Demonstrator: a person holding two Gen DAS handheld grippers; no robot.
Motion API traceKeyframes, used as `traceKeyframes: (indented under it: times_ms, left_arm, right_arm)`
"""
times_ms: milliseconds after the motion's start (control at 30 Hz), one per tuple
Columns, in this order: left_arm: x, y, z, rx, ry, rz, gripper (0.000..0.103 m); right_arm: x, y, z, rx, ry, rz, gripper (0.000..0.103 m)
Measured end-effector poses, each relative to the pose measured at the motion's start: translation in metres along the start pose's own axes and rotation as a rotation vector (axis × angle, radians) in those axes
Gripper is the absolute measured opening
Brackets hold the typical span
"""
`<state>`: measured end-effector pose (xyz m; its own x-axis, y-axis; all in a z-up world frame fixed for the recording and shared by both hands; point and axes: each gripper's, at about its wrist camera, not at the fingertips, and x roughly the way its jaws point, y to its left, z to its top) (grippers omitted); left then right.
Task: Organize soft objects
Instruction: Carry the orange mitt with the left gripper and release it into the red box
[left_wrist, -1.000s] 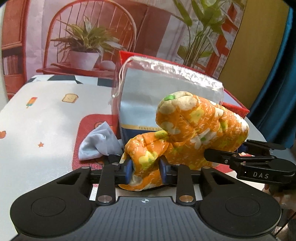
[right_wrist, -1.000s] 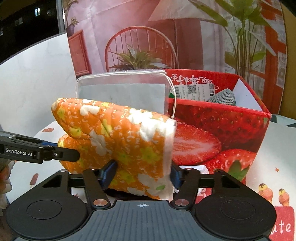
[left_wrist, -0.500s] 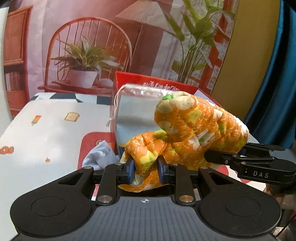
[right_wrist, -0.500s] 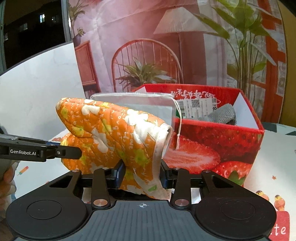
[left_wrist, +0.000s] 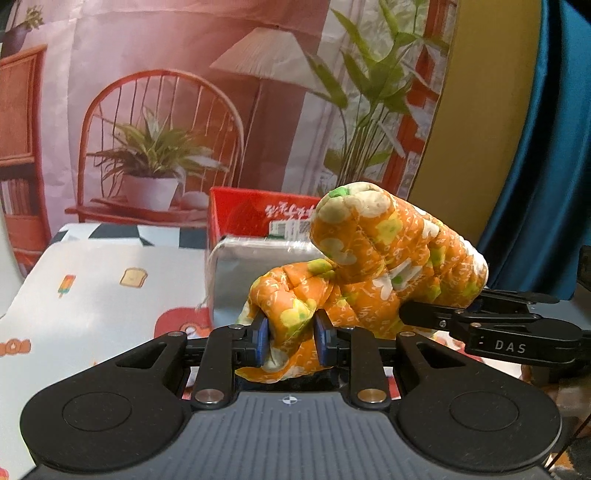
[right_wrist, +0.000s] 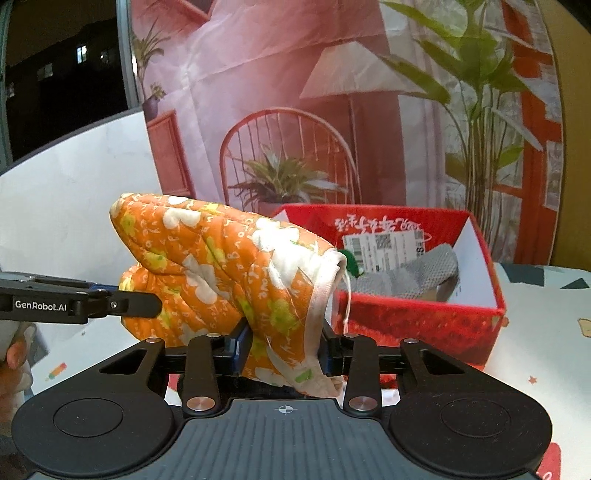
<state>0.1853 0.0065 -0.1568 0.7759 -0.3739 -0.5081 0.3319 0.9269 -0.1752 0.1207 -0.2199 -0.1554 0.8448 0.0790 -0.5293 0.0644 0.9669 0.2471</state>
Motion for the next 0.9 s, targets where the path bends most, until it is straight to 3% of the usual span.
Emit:
traceKeyframes:
  times_ms: [200, 567, 767, 900]
  left_arm:
    - [-0.001, -0.005, 0.017, 0.002, -0.009, -0.020, 0.027]
    - [-0.006, -0.013, 0.063, 0.030, -0.097, -0.044, 0.026]
    - [0.016, -0.019, 0.101, 0.080, -0.150, -0.005, 0.025]
    - [0.042, -0.021, 0.123, 0.086, -0.114, -0.006, 0.025]
  right_arm:
    - [-0.007, -0.006, 0.022, 0.006, -0.001, 0.003, 0.033]
    - [-0.018, -0.021, 0.078, 0.041, -0.060, 0.016, 0.032]
    - [-0.002, -0.032, 0.122, -0.006, -0.083, 0.014, 0.032]
    - [0.021, -0.038, 0.141, -0.036, -0.059, -0.009, 0.032]
